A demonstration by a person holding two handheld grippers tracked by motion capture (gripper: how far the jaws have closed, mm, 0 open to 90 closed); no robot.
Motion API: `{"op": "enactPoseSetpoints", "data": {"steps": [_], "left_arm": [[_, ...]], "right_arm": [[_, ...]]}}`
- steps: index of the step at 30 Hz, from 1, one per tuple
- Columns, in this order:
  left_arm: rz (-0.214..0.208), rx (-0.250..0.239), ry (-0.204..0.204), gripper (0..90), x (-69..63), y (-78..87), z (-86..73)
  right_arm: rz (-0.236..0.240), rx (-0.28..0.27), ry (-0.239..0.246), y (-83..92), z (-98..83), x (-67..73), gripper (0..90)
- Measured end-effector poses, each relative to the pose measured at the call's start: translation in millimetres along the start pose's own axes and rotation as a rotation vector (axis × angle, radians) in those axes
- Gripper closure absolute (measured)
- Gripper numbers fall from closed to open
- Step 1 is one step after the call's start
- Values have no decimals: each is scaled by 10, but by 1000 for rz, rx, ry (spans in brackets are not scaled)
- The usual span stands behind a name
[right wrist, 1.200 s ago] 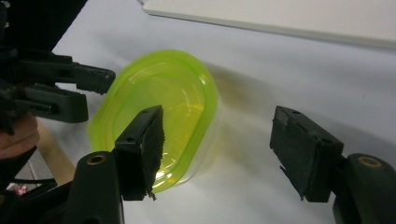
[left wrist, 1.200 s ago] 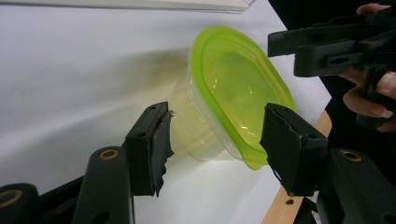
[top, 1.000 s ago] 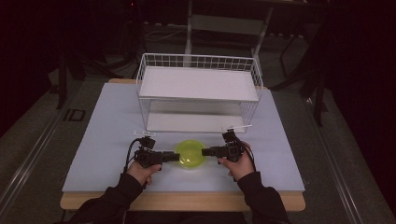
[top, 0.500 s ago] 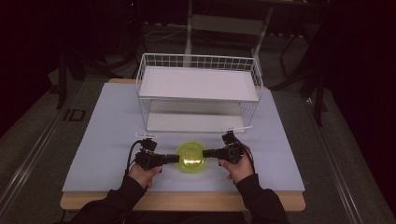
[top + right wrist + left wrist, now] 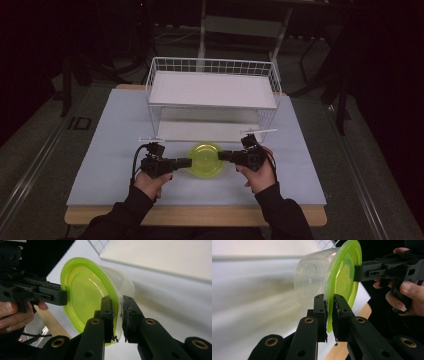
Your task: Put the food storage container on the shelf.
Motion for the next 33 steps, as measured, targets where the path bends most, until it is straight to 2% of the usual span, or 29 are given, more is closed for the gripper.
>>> {"op": "enactPoseSetpoints", "data": {"steps": [3, 15, 18, 25, 30, 31, 33], "left_arm": [[-14, -18, -17, 831, -71, 73, 110], [-1, -67, -87, 830, -321, 312, 549], [1, -77, -92, 829, -352, 343, 619], [-10, -97, -97, 829, -461, 443, 894], [1, -111, -105, 829, -522, 490, 1042], [-3, -119, -105, 830, -561, 514, 1143], [-2, -128, -105, 830, -577, 523, 1208]], "right_arm": [[-1, -18, 18, 90, 109, 76, 803], [-5, -94, 70, 396, 530, 335, 805], [-5, -106, 77, 443, 601, 374, 806], [-17, -130, 96, 592, 873, 474, 806], [-16, -149, 96, 663, 1015, 511, 806], [-16, -160, 92, 706, 1112, 523, 805], [-14, -163, 86, 730, 1173, 522, 805]]}}
Point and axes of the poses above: each handheld gripper's, and its own axes: y roughly backward along the jaws, z roughly out of its top, x roughly to its left, the point moved 10 cm from there along -y, roughly forward along the jaws, and after that the axes turned 4 degrees about z, right-handed, at the moved point
